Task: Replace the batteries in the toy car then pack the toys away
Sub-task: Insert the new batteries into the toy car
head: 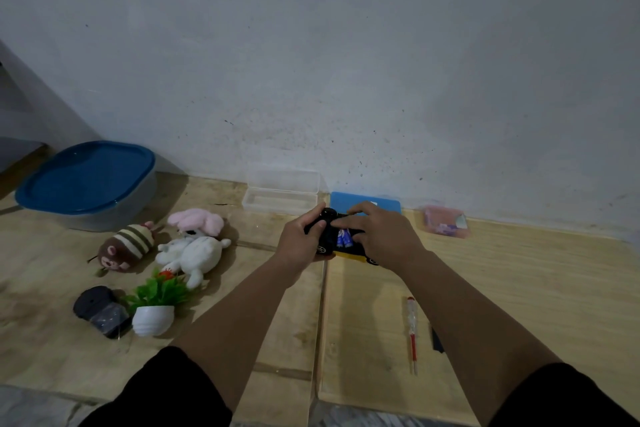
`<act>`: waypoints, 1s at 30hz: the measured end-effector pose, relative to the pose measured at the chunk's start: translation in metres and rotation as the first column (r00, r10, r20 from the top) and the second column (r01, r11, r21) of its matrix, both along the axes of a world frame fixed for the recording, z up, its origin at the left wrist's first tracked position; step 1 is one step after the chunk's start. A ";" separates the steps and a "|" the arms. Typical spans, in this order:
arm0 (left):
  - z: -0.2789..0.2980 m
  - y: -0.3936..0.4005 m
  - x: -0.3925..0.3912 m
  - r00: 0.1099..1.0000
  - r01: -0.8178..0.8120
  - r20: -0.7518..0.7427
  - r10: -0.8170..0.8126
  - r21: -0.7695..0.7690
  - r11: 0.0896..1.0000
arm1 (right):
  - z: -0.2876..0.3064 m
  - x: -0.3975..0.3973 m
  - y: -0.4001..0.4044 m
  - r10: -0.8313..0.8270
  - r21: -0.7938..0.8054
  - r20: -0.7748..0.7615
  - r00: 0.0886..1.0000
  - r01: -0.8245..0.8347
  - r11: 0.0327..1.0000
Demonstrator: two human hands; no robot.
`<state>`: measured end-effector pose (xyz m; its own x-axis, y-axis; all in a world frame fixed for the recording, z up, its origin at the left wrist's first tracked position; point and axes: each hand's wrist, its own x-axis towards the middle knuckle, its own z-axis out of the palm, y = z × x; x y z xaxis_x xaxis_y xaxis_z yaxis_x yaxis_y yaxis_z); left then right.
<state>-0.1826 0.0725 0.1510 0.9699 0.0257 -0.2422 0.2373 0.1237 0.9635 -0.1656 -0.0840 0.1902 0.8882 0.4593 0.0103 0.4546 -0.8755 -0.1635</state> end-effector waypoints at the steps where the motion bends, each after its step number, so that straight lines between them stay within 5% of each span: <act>1: 0.000 0.000 0.000 1.000 -0.002 -0.001 0.002 0.001 1.000 | 0.002 0.000 0.000 0.002 -0.010 0.010 1.000 -0.002 1.000; 10: 0.000 0.002 0.002 1.000 -0.022 -0.008 0.022 0.002 1.000 | 0.006 0.004 -0.013 -0.191 0.207 -0.026 0.981 0.192 0.959; 20: 0.002 -0.006 0.005 1.000 -0.008 0.008 0.007 0.043 0.999 | 0.005 0.003 -0.019 -0.105 0.233 -0.065 0.992 0.117 0.965; 30: 0.005 -0.016 0.002 1.000 0.013 0.027 -0.014 0.058 0.998 | -0.003 0.002 -0.012 -0.193 0.233 -0.160 0.968 0.227 0.946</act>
<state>-0.1802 0.0560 0.1563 0.9766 0.0258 -0.2136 0.2116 0.0642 0.9752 -0.1634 -0.0962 0.1868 0.9652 0.2603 -0.0254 0.2239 -0.8728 -0.4337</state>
